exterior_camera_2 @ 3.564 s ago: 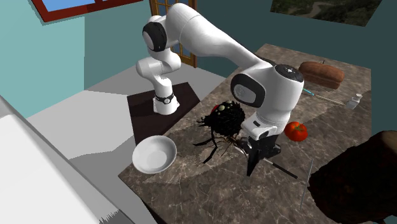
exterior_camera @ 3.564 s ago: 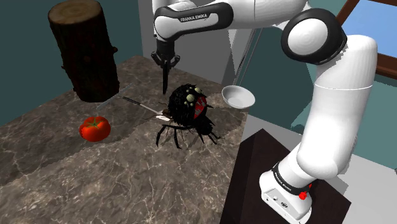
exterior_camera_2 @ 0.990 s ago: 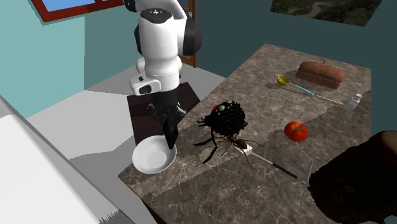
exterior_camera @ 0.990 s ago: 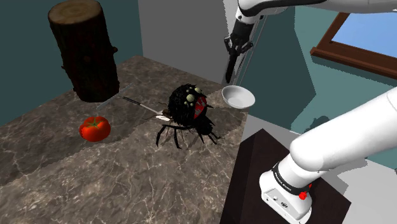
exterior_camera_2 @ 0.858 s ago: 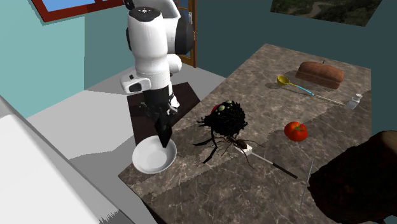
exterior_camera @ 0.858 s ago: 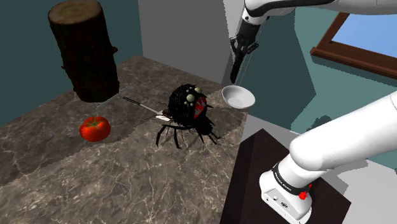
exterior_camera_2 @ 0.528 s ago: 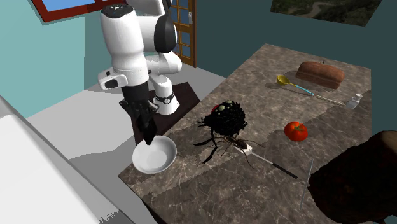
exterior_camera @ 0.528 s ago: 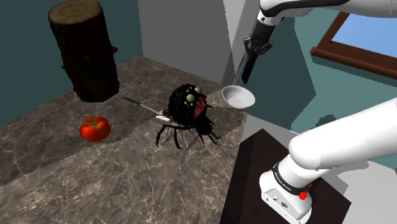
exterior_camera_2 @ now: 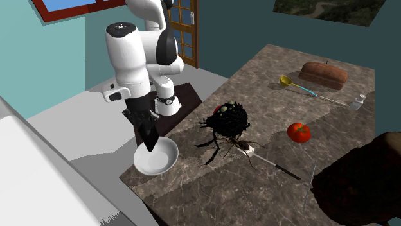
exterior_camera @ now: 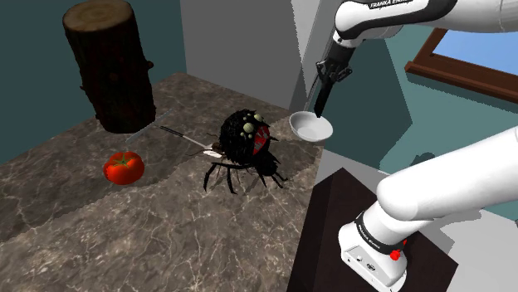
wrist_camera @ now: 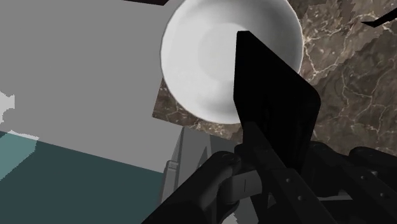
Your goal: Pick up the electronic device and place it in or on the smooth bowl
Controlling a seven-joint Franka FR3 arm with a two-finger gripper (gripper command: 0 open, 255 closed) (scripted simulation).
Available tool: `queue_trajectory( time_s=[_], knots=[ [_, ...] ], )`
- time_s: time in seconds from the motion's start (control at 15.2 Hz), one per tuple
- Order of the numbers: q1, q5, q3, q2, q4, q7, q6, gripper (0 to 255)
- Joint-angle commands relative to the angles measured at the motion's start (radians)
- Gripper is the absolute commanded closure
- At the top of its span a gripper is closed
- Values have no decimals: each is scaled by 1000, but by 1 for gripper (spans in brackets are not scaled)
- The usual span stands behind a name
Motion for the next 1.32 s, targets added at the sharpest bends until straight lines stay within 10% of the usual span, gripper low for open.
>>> queue_trajectory(
  time_s=[0.0,1.25],
  knots=[
    [0,-1,0,7,-20,1,29,255],
    [-2,-5,-1,58,-123,8,182,255]
  ],
)
